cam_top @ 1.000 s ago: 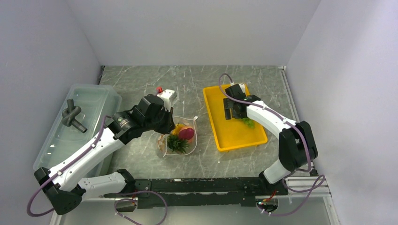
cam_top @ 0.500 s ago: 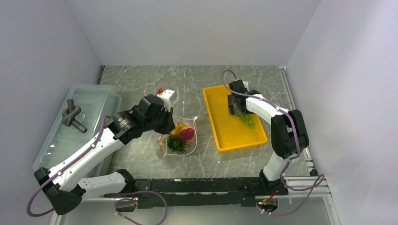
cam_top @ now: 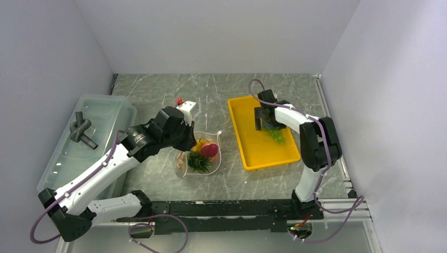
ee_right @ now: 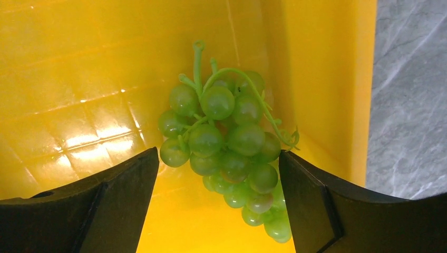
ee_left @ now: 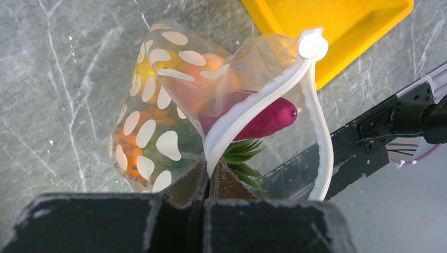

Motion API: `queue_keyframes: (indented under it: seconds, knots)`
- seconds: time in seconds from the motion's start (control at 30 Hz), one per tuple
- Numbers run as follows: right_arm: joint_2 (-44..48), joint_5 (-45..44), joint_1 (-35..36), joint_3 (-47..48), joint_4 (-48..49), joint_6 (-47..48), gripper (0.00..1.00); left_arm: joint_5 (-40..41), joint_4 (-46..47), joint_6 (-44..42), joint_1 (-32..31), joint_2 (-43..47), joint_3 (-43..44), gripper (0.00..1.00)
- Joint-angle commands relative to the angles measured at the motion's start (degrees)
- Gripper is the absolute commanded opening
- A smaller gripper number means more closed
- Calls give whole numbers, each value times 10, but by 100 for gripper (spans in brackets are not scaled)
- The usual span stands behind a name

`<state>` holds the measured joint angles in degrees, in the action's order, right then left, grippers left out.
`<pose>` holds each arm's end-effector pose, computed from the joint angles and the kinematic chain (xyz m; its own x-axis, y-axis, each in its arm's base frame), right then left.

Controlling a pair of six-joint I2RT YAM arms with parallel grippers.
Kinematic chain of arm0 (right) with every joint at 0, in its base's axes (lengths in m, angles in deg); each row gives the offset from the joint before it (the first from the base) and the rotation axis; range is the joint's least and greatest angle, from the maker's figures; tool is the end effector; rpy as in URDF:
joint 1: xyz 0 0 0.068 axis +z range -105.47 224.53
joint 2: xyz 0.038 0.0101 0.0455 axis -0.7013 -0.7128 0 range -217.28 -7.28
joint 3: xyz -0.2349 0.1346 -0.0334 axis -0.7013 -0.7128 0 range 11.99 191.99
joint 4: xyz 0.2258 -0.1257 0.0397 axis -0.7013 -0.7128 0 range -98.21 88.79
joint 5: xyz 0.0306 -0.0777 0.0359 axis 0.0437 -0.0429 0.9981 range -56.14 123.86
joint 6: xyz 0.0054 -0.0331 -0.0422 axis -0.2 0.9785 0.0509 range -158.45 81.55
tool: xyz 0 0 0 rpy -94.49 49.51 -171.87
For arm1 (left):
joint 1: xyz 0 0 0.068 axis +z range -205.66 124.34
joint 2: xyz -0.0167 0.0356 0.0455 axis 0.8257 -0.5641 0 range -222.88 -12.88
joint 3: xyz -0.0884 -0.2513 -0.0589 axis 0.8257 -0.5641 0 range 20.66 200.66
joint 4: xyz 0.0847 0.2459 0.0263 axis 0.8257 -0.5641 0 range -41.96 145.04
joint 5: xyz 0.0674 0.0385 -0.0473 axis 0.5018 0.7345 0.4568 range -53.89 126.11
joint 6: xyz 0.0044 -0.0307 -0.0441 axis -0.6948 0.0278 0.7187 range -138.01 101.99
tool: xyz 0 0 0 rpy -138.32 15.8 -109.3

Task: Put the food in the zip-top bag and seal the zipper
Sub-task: Pick up the fake fruit from the bin.

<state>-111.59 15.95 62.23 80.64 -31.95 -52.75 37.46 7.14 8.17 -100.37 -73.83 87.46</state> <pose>0.3488 0.0997 0.1764 -0.8885 -0.0367 -0.4574 0.0491 0.9835 -0.1744 0.1503 -0.1476 0.3556 -0.7320 0.1041 -0.6733 0.4101 0.8565 -0.3135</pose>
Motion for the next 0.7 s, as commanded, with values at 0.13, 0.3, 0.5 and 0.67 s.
queue_keyframes:
  seconds: [0.13,0.3,0.5,0.67]
  knots:
    - [25,70,-2,-23,18,-4,84,-3,9,0,1,9,10,0]
    - [44,86,-2,-46,20,-14,80,-8,12,2,1,9,9,0]
    - [65,93,-2,-55,18,-19,70,-8,14,4,0,10,10,0]
    - [68,93,-2,-55,18,-21,60,-8,12,5,1,11,12,0]
